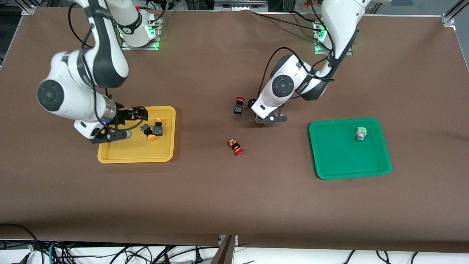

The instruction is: Place green and yellow buttons in trays

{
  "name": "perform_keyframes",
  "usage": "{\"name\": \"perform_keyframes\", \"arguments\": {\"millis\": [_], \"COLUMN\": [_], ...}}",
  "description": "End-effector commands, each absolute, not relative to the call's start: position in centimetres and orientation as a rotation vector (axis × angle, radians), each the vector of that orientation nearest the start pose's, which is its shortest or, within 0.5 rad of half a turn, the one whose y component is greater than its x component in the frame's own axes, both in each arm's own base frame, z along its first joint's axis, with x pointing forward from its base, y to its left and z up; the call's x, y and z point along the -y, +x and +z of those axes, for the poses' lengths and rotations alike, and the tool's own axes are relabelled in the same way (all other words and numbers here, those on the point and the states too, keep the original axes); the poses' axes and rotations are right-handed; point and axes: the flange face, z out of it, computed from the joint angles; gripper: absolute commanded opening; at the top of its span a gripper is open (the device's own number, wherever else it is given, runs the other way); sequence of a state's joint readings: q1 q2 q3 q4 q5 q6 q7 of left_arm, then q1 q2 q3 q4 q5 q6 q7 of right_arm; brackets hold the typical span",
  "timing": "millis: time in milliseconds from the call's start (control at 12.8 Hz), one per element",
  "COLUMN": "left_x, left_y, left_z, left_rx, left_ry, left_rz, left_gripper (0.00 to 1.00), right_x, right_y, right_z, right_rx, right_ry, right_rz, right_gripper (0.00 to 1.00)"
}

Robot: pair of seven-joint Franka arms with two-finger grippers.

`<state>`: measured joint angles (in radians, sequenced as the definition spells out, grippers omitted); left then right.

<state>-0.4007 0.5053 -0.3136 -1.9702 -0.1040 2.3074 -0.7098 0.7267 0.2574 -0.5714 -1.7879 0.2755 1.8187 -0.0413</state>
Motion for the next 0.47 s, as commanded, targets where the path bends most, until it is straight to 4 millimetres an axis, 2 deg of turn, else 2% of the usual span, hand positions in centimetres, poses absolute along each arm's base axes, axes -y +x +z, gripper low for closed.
{"name": "perform_keyframes", "arguments": {"millis": [0,78,313,392], "left_x": [40.1,40.3,40.6,40.6], "left_y": [44.7,44.5,44.5,44.5], "left_z": [20.2,19.6,18.2,18.0], "left_rx": [0.202,0.194,0.190,0.201], "left_ry": [-3.155,-3.142,-3.140,-3.143], "left_rz": [0.330,0.295,0.253,0.252], "left_gripper": [1.00,0.99,0.97,0.87], "right_x": [-13.6,-13.0,-11.6,-11.7], "right_y": [55.2,54.3,53.0,52.8], "right_z": [48.3,50.1,53.0,53.0], "right_rx": [0.089,0.091,0.142,0.148], "right_ry": [-3.031,-3.030,-3.068,-3.070], "right_rz": [0.252,0.247,0.212,0.228], "right_gripper": [0.99,0.99,0.99,0.99]}}
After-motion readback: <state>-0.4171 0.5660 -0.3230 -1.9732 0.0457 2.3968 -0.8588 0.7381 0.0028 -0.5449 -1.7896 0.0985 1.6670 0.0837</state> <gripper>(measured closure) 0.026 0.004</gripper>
